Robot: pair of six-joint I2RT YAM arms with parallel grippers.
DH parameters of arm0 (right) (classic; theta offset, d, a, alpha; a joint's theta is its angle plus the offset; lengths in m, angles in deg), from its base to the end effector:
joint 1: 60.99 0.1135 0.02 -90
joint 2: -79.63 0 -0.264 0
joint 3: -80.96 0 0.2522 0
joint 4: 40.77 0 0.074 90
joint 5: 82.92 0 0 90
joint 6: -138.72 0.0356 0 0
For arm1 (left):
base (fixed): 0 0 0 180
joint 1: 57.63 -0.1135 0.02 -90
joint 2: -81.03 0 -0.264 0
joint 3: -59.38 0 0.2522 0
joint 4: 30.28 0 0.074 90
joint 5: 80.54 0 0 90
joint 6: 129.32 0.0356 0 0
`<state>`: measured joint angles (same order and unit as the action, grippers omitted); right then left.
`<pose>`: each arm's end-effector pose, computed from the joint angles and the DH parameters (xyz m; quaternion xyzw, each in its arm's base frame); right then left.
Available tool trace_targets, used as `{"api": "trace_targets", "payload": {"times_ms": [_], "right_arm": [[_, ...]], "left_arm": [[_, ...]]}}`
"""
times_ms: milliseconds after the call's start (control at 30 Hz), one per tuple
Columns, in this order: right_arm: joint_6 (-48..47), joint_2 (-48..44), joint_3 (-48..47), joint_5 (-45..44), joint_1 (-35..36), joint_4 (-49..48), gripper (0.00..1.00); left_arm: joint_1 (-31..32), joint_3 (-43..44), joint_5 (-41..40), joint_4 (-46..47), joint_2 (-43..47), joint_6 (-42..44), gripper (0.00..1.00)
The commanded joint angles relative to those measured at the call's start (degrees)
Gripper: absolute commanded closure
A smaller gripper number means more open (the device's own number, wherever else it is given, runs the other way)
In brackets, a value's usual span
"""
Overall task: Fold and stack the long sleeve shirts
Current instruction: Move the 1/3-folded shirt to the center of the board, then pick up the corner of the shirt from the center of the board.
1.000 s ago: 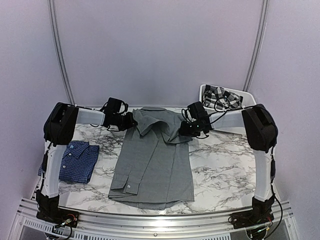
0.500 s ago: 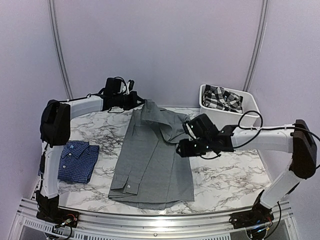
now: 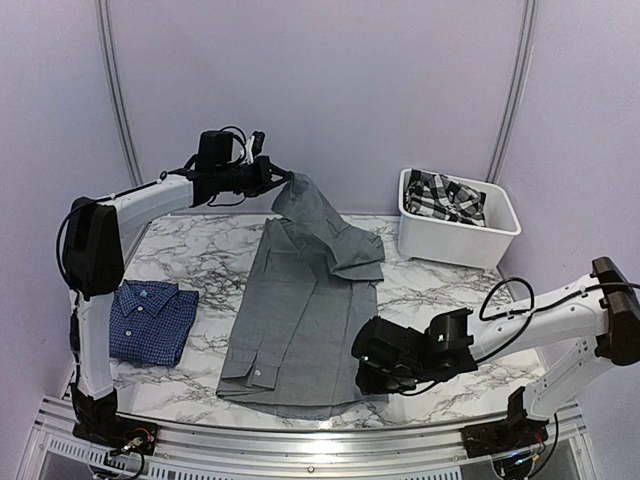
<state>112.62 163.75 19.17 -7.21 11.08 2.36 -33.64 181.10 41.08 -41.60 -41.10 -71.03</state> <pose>0.0919 0.2554 0.1816 -0.0427 0.9690 0.1499 0.1917 0.4627 -0.2263 0.3141 0.1213 0.7562 -0.4705 0.4382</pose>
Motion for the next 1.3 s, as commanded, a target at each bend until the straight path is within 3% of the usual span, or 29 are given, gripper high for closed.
{"api": "trace_targets", "payload": {"times_ms": [0,367,767,833,1000,1267], "right_arm": [[12.5,-0.6,3.0,-3.8,3.1,4.5,0.64],[18.3,-6.0,9.7,-4.1,4.9,3.1,0.69],[17.5,0.0,9.3,-3.4,4.9,0.9,0.71],[17.7,0.3,9.6,-3.5,4.9,0.7,0.76],[17.1,-0.4,7.5,-4.7,4.9,4.1,1.00],[13.6,-2.9,-1.1,-9.7,4.9,13.0,1.00]], "left_arm": [[0.3,0.1,1.4,0.3,3.7,0.0,1.00],[0.4,1.0,1.2,0.5,3.9,0.1,1.00],[0.6,2.4,1.3,0.5,3.3,-0.2,1.00],[0.6,2.8,1.3,0.5,3.2,-0.3,1.00],[0.5,4.1,0.8,0.4,3.4,-0.5,1.00],[-0.4,10.2,-0.4,0.0,3.1,-1.1,1.00]]}}
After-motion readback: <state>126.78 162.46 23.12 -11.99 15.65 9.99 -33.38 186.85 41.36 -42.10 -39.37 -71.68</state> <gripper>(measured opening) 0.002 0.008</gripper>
